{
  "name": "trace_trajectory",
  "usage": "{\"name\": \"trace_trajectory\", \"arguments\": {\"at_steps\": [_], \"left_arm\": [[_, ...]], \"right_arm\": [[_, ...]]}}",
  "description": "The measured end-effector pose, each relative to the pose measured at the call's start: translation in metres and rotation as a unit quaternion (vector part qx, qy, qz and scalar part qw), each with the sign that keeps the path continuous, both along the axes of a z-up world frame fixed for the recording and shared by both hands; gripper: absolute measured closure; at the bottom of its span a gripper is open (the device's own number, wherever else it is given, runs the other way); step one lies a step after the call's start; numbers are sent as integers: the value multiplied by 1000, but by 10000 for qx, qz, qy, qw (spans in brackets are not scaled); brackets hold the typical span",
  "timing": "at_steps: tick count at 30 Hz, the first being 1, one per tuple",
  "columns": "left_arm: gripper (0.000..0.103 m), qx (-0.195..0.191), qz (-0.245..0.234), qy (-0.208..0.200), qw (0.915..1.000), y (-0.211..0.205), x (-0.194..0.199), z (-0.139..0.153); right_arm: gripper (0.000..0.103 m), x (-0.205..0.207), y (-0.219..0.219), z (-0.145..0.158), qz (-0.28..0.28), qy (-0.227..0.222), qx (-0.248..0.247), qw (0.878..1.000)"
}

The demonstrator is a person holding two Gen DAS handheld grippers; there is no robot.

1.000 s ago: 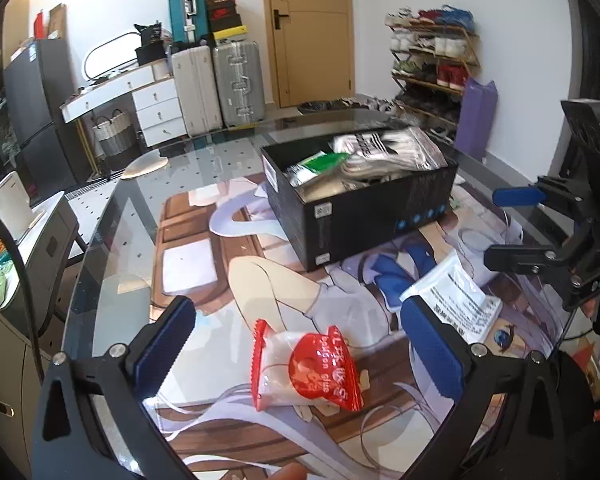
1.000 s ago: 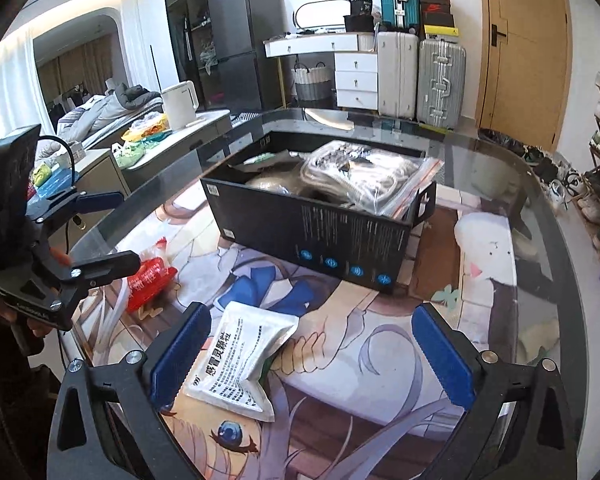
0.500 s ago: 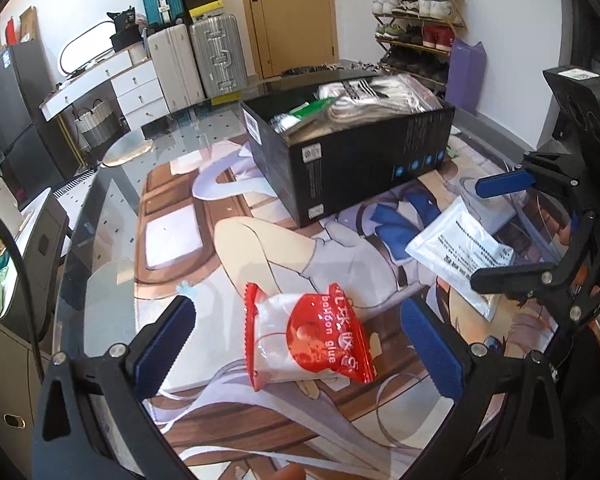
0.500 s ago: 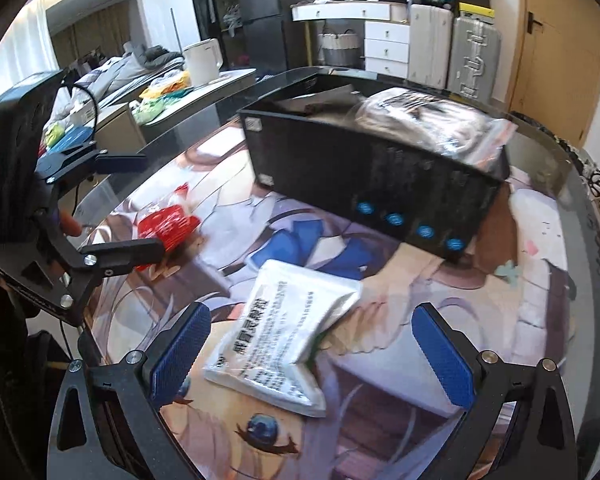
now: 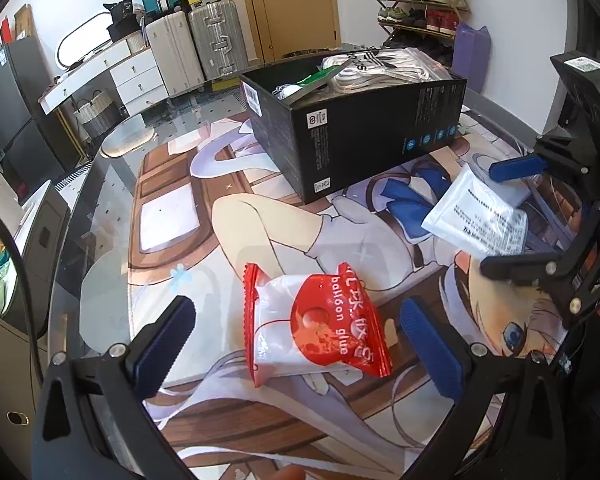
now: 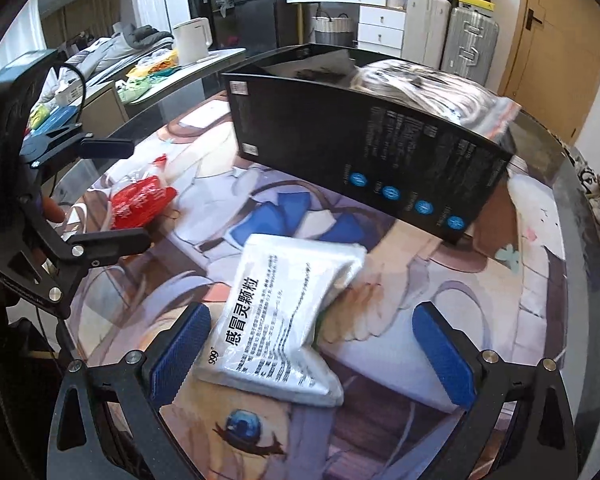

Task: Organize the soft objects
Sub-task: 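Close the right tool on the white printed medicine packet, then grasp the red-and-white balloon glue bag with the left tool while the right tool lifts the packet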

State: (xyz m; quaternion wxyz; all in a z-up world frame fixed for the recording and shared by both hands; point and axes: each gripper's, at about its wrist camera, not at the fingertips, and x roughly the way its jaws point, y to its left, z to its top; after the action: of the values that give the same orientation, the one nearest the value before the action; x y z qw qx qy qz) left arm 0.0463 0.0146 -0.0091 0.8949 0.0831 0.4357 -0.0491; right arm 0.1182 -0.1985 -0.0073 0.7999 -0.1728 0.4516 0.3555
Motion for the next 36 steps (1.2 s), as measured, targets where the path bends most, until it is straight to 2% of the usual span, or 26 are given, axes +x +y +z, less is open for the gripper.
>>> {"name": "trace_trajectory", "arguments": {"at_steps": [5, 16, 22, 25, 27, 36], "left_arm": [[0, 15, 71, 67, 10000, 3, 3, -5], [0, -382, 116, 121, 9991, 13, 7, -11], [0, -537, 122, 165, 9983, 16, 9, -13], [0, -532, 107, 146, 9984, 16, 9, -13], [0, -534, 100, 141, 9984, 16, 9, -14], [0, -542, 91, 195, 9983, 18, 4, -13]], "right_arm": [[1, 5, -5, -1, -78, -1, 12, 10000], [2, 4, 0, -1, -226, -140, 79, 9996], [24, -2, 7, 4, 59, -179, 153, 9997], [47, -4, 8, 6, 139, -167, 185, 9996], [56, -4, 10, 8, 138, -156, 202, 9996], [62, -4, 3, 8, 148, -168, 262, 9994]]}}
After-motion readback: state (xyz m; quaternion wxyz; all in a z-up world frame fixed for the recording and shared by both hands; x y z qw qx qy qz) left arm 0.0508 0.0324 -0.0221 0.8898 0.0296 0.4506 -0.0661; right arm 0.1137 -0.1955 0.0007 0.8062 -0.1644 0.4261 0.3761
